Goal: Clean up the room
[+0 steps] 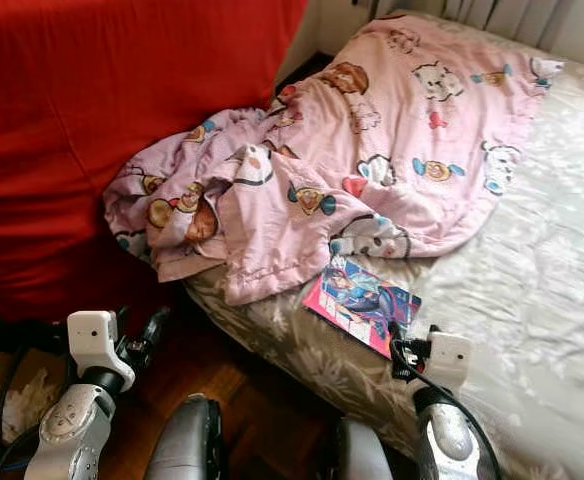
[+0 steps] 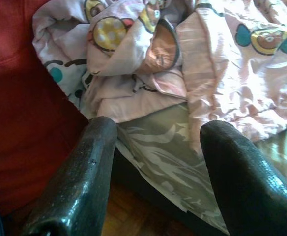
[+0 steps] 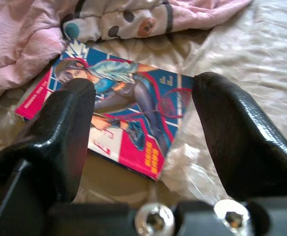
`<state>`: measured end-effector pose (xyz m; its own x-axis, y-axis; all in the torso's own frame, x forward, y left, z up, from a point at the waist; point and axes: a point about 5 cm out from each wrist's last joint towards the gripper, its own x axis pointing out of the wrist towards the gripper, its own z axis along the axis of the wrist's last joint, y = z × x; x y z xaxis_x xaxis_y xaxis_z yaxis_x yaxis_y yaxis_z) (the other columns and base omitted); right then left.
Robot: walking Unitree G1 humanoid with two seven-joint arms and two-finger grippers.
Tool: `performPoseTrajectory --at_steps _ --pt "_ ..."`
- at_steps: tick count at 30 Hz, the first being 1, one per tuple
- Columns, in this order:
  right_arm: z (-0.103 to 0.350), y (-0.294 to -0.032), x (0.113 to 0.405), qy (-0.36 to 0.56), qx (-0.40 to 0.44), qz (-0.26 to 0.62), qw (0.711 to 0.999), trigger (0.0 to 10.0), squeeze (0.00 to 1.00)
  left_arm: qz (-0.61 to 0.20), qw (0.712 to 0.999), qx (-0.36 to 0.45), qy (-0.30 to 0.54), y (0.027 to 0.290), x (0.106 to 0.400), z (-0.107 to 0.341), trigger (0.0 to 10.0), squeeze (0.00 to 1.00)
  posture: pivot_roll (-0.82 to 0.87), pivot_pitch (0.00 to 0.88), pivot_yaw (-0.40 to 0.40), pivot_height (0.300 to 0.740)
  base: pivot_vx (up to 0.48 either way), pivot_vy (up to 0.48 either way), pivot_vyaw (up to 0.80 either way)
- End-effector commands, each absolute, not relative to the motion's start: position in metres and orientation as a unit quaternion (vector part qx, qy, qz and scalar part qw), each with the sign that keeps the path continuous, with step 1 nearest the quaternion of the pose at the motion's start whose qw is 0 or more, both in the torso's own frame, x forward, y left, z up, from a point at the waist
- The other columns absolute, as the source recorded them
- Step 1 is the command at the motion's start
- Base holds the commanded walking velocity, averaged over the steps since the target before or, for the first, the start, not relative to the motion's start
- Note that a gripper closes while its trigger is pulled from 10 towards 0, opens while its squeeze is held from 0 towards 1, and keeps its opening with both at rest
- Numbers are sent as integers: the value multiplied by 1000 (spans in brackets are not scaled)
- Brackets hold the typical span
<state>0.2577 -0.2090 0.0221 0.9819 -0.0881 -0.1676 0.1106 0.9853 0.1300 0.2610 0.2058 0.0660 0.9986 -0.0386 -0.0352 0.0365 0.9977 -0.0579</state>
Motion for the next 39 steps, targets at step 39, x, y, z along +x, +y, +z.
performPoseTrajectory --at_steps 39 --pt "9 -205 254 115 60 -30 991 10000 0 -29 999 -17 25 202 253 65 10000 0 23 229 -13 623 113 0 -169"
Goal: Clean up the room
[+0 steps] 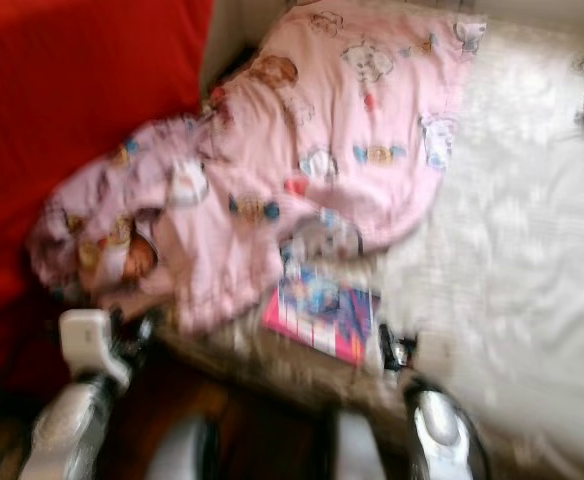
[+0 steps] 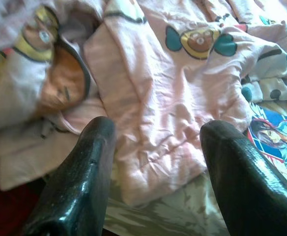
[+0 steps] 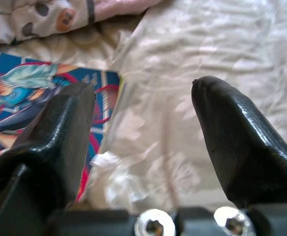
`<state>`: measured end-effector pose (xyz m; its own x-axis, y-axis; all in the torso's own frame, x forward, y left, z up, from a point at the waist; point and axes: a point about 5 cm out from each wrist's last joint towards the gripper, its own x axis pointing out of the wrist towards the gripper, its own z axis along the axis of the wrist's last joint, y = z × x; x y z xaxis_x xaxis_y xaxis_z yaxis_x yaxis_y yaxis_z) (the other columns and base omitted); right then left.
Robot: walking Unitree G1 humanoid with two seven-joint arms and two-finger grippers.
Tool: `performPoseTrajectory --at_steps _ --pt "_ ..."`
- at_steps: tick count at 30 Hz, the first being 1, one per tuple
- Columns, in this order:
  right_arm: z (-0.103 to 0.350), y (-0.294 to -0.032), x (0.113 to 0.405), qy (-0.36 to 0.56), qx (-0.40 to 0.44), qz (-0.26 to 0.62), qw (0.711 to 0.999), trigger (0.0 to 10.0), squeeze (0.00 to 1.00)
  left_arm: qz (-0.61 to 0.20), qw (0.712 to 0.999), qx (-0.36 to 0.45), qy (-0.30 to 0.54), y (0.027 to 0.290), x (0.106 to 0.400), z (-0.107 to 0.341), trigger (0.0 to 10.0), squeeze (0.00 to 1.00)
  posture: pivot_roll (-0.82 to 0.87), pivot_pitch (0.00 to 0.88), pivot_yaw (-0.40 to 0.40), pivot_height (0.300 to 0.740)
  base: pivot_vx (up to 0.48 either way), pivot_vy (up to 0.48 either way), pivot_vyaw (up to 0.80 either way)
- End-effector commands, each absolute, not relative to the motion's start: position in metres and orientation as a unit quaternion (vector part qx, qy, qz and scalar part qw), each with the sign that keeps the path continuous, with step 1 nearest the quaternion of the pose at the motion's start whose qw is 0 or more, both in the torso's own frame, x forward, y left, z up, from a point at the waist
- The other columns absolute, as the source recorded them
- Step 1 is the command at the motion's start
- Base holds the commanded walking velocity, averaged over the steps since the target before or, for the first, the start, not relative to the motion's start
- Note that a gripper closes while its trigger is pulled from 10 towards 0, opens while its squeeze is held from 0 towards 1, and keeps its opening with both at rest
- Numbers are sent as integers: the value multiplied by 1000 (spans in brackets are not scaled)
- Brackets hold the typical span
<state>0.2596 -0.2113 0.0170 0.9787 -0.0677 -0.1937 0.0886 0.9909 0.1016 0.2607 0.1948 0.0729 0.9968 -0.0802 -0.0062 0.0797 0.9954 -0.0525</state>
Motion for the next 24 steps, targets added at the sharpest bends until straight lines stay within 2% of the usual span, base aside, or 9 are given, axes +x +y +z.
performPoseTrajectory --at_steps 1,6,7,8,10,16,17,18,24 --pt "8 -204 254 120 58 -22 991 10000 0 -30 999 -17 26 202 253 65 10000 0 23 233 -13 623 0 0 0" --pt "3 -199 256 145 50 2 988 10000 0 -32 999 -17 27 201 251 65 10000 0 27 246 -13 623 0 0 0" --pt "2 -198 256 153 41 13 987 10000 522 -32 999 -17 28 201 250 65 10000 0 29 253 -12 623 0 0 0" --pt "2 -198 257 158 36 21 987 10000 522 -32 999 -17 28 201 250 65 10000 0 29 253 -12 623 0 0 0" --pt "-1 -201 260 181 2 29 983 10000 1000 -34 999 -17 29 201 248 65 10000 0 30 272 -9 623 0 0 0" --pt "-3 -212 270 224 -42 20 973 10000 1000 -38 999 -16 34 201 243 65 10000 0 33 297 0 623 0 0 0" --pt "-1 -217 275 241 -82 27 967 10000 871 -42 998 -14 38 201 239 66 10000 0 47 322 13 623 0 0 0" --pt "1 -218 281 255 -124 51 958 10000 106 -44 998 -12 41 202 236 66 10000 0 52 331 18 623 0 0 0" --pt "11 -219 295 267 -159 94 946 10000 0 -47 998 -4 47 207 230 69 10000 0 71 359 31 623 0 0 0"
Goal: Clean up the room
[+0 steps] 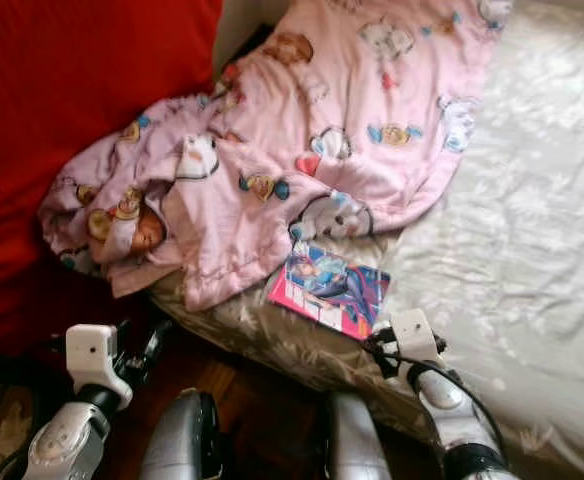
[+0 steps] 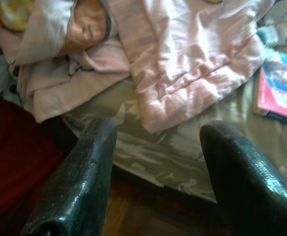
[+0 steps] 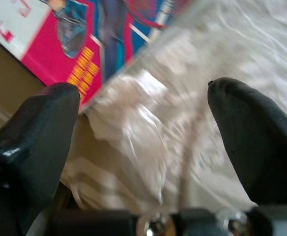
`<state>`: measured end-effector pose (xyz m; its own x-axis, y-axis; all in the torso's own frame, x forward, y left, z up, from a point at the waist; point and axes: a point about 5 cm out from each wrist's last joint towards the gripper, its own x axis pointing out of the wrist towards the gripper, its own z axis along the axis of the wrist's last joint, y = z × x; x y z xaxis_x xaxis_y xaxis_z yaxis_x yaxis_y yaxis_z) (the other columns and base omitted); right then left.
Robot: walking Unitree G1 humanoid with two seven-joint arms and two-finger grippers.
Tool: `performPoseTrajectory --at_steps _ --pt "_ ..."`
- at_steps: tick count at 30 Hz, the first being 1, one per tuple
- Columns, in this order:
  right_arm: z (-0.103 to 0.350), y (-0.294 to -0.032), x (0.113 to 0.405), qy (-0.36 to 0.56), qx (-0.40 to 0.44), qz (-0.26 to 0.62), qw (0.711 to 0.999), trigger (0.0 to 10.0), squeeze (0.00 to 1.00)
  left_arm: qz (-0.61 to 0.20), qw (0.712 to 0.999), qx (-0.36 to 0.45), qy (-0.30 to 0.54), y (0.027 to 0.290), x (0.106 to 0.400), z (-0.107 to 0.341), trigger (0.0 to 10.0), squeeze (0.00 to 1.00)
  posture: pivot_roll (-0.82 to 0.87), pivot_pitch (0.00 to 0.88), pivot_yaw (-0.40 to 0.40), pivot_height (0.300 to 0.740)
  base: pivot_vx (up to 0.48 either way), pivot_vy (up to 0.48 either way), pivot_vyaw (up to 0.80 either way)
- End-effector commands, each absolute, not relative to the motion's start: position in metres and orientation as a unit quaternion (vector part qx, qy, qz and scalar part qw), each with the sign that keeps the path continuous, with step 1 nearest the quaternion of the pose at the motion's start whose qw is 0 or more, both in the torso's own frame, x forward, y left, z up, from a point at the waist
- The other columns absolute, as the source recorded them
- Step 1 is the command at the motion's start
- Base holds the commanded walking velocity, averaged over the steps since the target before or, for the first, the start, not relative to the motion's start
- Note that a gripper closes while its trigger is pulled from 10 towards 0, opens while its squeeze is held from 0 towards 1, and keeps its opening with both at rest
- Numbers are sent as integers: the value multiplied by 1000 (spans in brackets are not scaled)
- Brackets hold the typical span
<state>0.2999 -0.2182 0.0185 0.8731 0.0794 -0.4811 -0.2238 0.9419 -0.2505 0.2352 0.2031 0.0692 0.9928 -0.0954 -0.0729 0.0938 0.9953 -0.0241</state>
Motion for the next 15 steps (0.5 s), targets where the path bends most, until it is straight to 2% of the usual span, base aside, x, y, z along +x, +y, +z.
performPoseTrajectory --at_steps 1,10,15 --pt "12 -219 297 267 -164 97 945 10000 0 -47 998 -4 48 208 230 69 10000 0 71 359 31 623 0 0 0" --pt "35 -230 317 261 -271 127 918 10000 0 -51 997 5 65 212 215 73 10000 0 105 390 55 623 0 0 0" --pt "44 -241 321 263 -287 130 912 10000 0 -52 996 9 67 215 215 75 10000 0 107 390 65 623 0 0 0"
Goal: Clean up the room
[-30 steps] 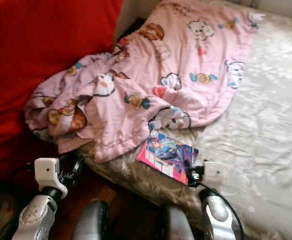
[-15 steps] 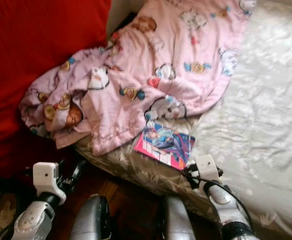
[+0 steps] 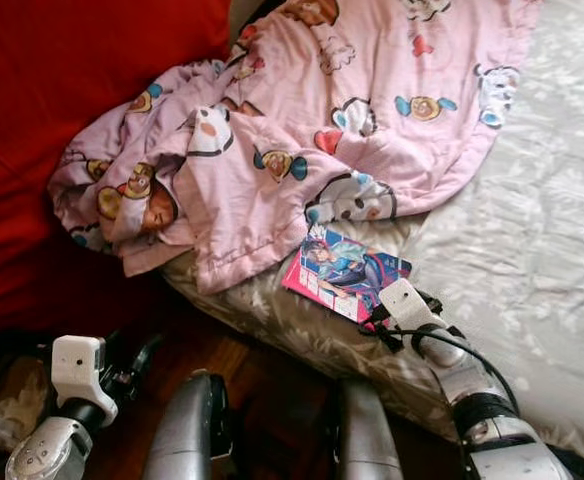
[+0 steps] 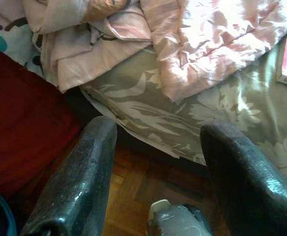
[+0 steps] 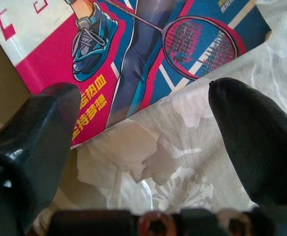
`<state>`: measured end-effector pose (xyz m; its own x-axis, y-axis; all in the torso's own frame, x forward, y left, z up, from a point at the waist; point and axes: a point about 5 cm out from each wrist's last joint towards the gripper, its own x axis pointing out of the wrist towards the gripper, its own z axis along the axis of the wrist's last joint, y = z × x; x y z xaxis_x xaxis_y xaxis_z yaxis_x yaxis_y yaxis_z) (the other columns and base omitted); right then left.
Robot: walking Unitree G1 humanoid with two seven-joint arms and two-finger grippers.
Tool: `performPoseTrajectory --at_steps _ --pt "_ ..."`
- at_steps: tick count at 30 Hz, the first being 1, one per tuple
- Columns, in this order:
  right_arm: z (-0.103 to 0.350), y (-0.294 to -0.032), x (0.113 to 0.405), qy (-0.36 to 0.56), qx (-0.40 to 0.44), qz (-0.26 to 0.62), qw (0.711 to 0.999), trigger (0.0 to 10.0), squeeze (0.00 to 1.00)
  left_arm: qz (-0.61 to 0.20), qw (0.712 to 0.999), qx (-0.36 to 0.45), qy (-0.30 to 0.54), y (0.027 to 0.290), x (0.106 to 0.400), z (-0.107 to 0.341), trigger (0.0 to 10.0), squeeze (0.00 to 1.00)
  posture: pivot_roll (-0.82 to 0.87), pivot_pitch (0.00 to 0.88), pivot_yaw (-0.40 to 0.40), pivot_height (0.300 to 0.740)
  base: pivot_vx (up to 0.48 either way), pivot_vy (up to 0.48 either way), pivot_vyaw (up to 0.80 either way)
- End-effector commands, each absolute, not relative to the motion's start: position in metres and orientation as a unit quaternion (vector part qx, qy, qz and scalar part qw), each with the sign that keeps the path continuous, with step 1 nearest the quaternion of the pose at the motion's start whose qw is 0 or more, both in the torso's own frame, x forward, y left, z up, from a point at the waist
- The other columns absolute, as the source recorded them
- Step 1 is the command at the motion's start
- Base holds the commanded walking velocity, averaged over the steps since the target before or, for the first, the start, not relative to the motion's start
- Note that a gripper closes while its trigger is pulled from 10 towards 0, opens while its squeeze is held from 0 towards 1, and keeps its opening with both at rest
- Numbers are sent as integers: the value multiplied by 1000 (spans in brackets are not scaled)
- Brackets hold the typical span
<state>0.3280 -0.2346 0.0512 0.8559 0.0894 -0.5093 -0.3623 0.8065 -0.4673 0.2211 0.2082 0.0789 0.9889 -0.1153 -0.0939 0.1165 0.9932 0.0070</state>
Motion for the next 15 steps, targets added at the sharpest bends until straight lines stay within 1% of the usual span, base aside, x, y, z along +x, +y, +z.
performPoseTrajectory --at_steps 1,4,10,15 --pt "44 -241 321 263 -287 130 912 10000 0 -52 996 9 67 215 215 75 10000 0 107 390 65 623 0 0 0" --pt "45 -244 320 277 -296 163 900 10000 0 -55 996 11 68 215 216 76 10000 0 109 386 69 623 0 0 0" --pt "46 -250 319 296 -309 181 886 10000 0 -56 996 11 73 216 216 77 10000 0 106 381 72 623 0 0 0" --pt "43 -254 314 322 -284 198 881 10000 0 -59 995 13 73 215 218 78 10000 0 108 380 75 623 0 0 0"
